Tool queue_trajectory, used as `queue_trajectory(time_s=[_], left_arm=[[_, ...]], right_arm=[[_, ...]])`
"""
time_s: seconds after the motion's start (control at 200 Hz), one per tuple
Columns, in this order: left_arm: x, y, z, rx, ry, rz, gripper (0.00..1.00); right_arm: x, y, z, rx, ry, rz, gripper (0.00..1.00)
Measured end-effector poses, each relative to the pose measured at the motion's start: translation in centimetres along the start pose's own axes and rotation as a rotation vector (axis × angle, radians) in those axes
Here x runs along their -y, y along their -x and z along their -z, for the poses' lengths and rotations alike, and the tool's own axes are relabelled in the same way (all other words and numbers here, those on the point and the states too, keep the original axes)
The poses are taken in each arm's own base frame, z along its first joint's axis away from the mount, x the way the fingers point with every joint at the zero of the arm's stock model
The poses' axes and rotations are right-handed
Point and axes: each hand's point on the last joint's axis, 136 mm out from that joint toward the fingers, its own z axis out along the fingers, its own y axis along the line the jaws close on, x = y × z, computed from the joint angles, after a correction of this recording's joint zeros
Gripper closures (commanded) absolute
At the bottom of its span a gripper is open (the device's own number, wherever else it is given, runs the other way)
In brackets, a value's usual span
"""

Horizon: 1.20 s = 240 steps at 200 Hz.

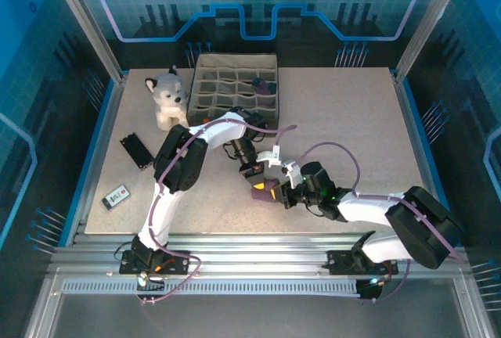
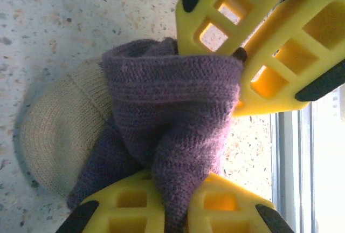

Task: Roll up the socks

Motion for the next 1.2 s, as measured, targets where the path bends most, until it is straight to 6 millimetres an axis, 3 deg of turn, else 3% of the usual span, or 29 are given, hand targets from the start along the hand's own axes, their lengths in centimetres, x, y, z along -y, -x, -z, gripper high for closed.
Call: queue_trajectory(time_s=[0.17,0.42,0.73,1.051,1.201], left_arm=[[-0.9,-0.1,0.3,0.006,0.029,0.033,0.88],[-1.6,-1.0,0.6,0.058,0.097,0.051,0.80],[2.2,-0.5,3.1,0.137,0.343,-0.255,0.71],[0.7,-1.0,3.5,0.159,0.524,-0.260,0.68],[2.2,-1.5,3.6,0.202,0.645,-0.271,0.66]], right_arm=[[0.5,0.3,-0.5,-0.026,-0.033,-0.048,1.00],[0.7,0.3,-1.2,-0.086,-0.058,-0.100,1.00],[1.6,0.0,-1.9,-0.121,-0.097,-0.246,1.00],[1.8,-0.1,-1.7,-0.139,-0.113,-0.291,1.00],[1.9,-0.1,-1.6,-0.146,-0.121,-0.311,1.00]])
